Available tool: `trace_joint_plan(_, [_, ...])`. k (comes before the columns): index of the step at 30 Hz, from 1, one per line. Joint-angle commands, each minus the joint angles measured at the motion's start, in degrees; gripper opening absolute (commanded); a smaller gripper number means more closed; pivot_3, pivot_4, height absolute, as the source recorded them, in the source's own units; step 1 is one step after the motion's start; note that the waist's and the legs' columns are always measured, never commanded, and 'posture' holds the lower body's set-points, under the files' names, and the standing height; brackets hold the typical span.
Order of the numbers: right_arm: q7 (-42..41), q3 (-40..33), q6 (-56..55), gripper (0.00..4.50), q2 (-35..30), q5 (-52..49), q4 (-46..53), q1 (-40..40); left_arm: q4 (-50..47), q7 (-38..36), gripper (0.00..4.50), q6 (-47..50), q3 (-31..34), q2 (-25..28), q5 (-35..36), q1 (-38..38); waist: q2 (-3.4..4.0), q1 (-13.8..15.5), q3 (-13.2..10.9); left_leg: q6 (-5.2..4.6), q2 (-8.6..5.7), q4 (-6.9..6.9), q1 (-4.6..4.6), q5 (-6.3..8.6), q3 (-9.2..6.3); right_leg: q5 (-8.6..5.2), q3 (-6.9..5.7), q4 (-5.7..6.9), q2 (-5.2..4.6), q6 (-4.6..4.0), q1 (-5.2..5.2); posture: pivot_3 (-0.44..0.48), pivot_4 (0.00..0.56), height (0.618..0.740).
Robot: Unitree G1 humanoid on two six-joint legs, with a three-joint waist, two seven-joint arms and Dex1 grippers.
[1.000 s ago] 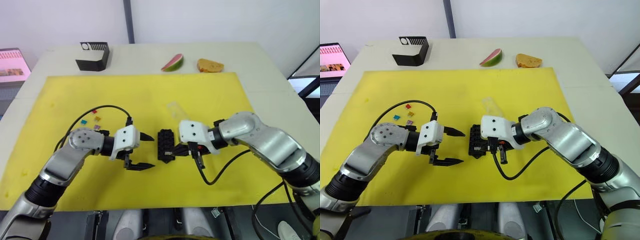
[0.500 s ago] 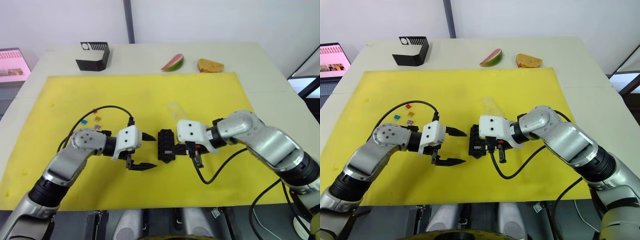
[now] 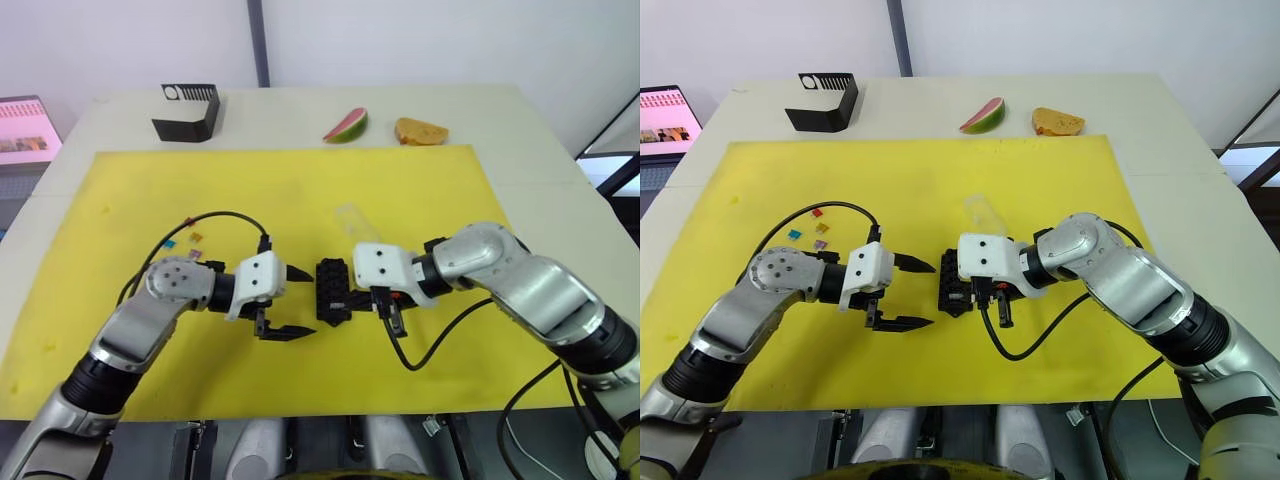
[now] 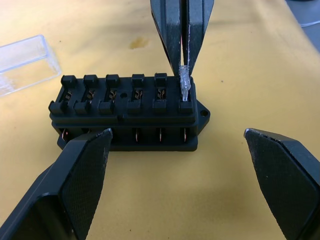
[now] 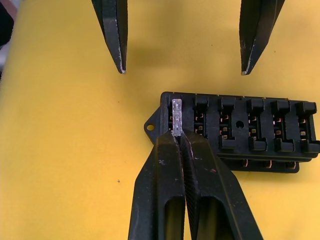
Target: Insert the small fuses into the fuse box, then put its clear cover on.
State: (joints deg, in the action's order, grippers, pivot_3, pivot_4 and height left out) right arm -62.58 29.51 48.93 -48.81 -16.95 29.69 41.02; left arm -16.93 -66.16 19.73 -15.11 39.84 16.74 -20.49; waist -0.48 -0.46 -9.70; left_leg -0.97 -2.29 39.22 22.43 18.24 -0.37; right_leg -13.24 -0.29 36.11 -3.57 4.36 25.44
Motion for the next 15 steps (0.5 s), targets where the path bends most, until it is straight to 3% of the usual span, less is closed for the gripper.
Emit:
trace_joint_plan(1, [-0.66, 0.55, -1.39, 0.0, -0.15, 1.63, 1.88, 0.58, -1.61, -0.37, 4.45, -0.46, -0.16, -0.32, 0.33, -0.57, 0.0, -0.01, 0.0, 0.0, 0.0, 0.0, 0.0, 0.0, 0.0, 0.0, 0.0, 0.0, 0.0, 0.0, 0.0, 0.0, 0.15, 0.74])
trace_joint_plan(15, [-2.25, 2.32, 1.1, 0.0, 0.23, 4.21, 1.95, 2.92, -1.43, -0.26, 4.45, -1.91, -0.58, -0.35, -1.28, 0.04, -0.01, -0.01, 0.01, 0.08, 0.0, 0.01, -0.01, -0.05, 0.0, 0.0, 0.0, 0.02, 0.02, 0.0, -0.01, 0.0, 0.15, 0.74])
